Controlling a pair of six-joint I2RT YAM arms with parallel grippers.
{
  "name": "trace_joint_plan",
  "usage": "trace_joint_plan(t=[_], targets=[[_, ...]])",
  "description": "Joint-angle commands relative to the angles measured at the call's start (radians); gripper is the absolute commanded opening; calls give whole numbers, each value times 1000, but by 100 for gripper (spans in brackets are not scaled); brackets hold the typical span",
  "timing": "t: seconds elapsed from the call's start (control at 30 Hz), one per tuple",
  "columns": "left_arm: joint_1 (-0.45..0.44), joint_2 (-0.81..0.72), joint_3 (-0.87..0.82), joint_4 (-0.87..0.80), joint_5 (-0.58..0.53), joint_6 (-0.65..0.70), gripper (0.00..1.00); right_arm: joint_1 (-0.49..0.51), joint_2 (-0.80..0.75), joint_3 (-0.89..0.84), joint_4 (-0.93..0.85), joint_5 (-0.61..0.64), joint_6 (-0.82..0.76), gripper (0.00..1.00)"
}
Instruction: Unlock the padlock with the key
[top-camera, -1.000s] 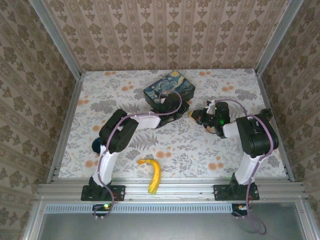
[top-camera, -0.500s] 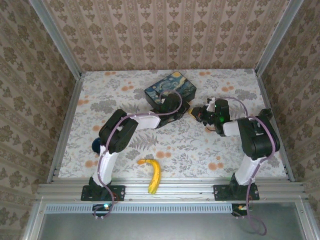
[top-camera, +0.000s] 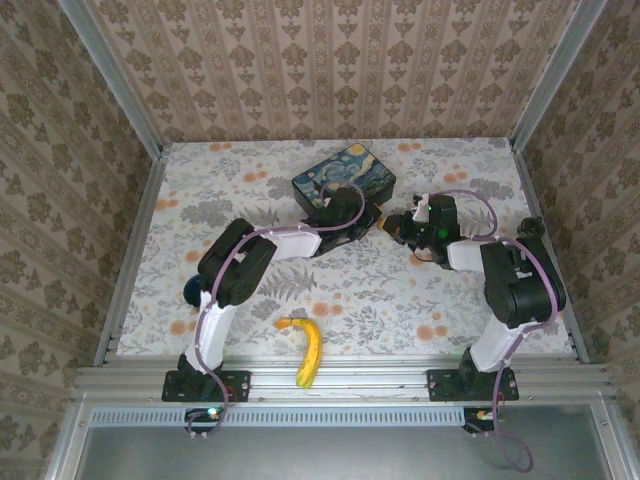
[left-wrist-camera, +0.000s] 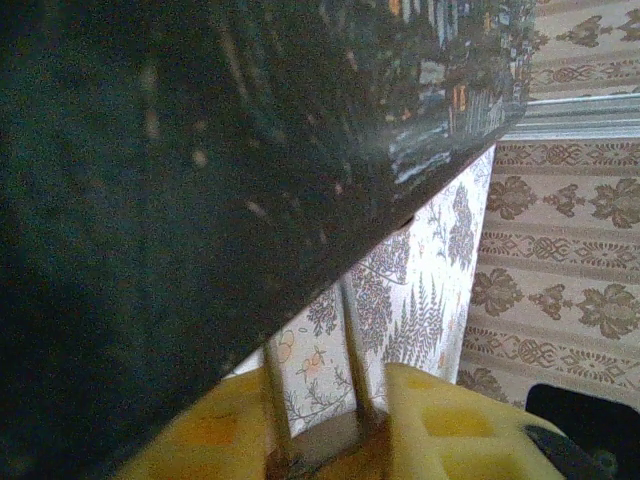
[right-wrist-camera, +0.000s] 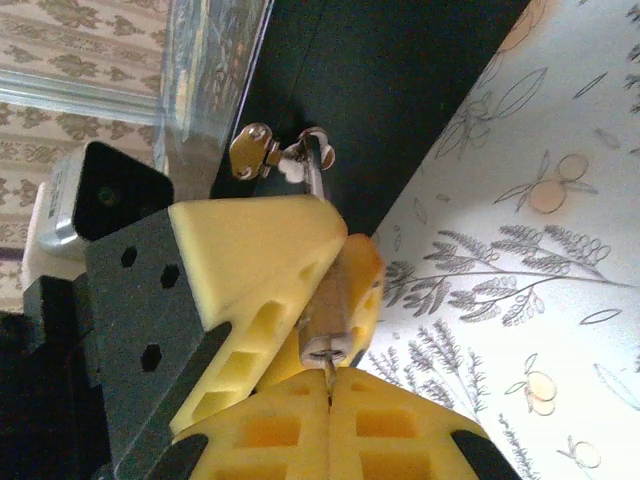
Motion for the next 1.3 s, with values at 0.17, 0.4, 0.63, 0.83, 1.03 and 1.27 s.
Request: trace_joint_plan(t=[0.17,0.4,0.63,0.83,1.03,1.27], targets=[[-114,-30,-84,-52,180,57,0,23,-61,16,110,105,-21,0],[-140,-45,-206,104,142,38,0,63,-106,-67,102,162,-37,0],[-155,-23,-197,134,160,18,0,71,-135,-70,59,186,-71,5],[-150,-38,-205,106,141,27,0,72,-173,-43,-25,191,-142,25],[-127,-30,-230,110,127,-14,0,71,-225,-38,-115,181,-203,41],[-114,-22,-238,107,128,-27,0,71,-293,-93,-140,153,-184,45]])
